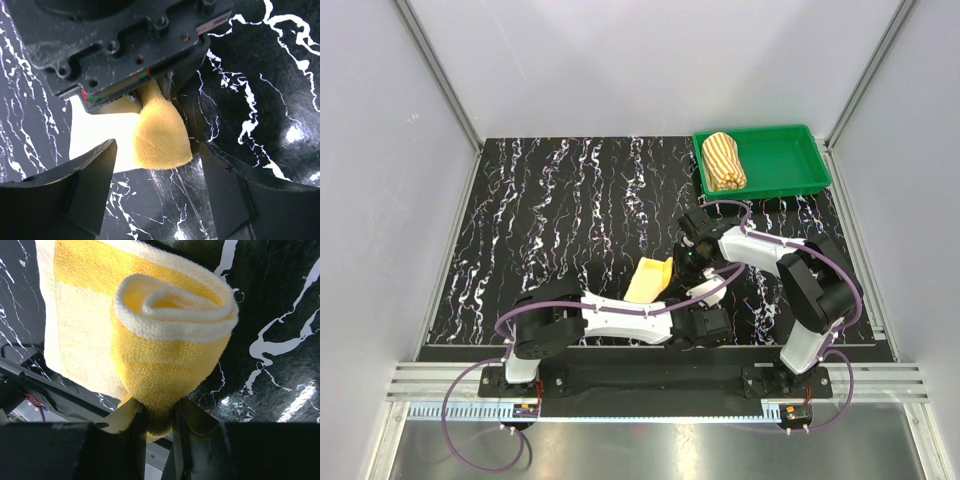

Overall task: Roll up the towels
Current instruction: Roll the towel

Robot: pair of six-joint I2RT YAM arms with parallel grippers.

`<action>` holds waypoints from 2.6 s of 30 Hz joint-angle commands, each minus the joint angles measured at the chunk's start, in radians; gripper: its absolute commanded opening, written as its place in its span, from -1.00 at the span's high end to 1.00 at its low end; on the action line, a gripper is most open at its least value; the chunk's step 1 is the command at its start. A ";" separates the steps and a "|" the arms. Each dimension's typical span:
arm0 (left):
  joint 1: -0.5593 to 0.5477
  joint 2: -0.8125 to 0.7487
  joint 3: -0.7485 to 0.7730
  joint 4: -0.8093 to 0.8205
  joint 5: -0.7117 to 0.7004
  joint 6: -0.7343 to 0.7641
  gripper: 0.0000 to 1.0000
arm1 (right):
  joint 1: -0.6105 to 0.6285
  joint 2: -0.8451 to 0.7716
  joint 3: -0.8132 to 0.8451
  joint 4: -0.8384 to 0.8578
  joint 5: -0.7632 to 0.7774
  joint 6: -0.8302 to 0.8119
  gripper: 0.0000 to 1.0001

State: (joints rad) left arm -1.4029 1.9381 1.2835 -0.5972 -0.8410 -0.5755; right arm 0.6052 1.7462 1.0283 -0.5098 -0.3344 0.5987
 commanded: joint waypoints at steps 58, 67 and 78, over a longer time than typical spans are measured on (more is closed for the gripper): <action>0.639 -0.412 -0.825 1.171 1.252 -0.489 1.00 | -0.236 -0.490 -0.442 0.574 -0.308 0.176 -0.80; 0.716 -0.320 -0.886 1.399 1.376 -0.646 1.00 | -0.223 -0.297 -0.507 0.839 -0.296 0.228 -0.66; 0.723 -0.220 -0.891 1.410 1.390 -0.632 1.00 | -0.121 -0.103 -0.484 0.994 -0.258 0.256 -0.52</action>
State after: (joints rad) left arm -0.6815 1.6901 0.4034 0.7658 0.5198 -1.2057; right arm 0.4526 1.6123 0.5240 0.3828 -0.6144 0.8371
